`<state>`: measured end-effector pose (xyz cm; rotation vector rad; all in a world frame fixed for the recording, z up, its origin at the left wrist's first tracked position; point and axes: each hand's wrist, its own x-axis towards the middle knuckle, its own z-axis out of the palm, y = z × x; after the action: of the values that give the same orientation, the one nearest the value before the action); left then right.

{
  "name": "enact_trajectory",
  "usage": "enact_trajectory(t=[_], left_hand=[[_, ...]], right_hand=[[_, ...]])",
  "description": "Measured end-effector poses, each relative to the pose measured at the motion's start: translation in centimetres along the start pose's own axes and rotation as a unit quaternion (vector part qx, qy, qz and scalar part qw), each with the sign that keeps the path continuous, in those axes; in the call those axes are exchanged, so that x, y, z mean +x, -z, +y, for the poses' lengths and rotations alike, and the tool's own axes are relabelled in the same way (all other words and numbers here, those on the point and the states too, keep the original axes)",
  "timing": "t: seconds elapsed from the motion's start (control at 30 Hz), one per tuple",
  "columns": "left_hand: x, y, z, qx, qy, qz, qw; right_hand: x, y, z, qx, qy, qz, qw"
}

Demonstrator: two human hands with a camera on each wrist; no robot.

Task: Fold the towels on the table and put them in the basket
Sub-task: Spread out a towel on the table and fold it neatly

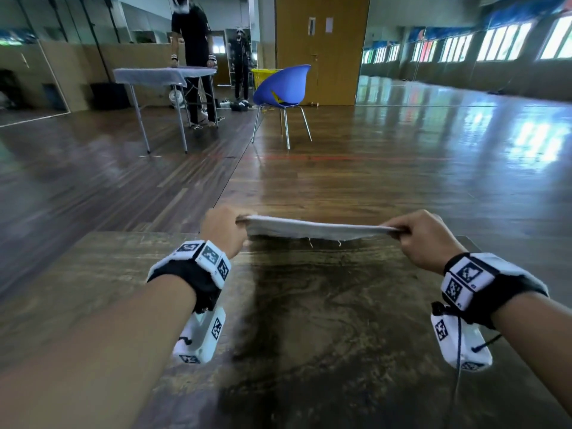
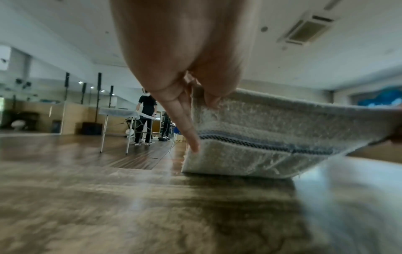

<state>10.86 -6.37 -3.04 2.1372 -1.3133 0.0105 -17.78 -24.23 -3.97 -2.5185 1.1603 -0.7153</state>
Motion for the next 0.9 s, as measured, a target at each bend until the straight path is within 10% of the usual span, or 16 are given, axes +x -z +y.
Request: enact_trajectory(t=[0.23, 0.37, 0.53, 0.9], left_hand=[[1.2, 3.8, 2.6, -0.135, -0.006, 0.201, 0.970], [-1.2, 3.2, 1.0, 0.011, 0.040, 0.019, 0.999], [-7.6, 1.5, -1.7, 0.148, 0.027, -0.207, 0.967], [-14.4, 7.4, -0.6, -0.034, 0.058, -0.173, 0.983]], right_hand=[[1.4, 1.7, -3.0, 0.119, 0.034, 0.061, 0.990], [0.6, 2.1, -3.2, 0.009, 0.033, -0.090, 0.995], [-5.6, -0.1, -1.7, -0.084, 0.032, -0.280, 0.956], [-14.1, 3.9, -2.3, 0.128, -0.004, -0.091, 0.988]])
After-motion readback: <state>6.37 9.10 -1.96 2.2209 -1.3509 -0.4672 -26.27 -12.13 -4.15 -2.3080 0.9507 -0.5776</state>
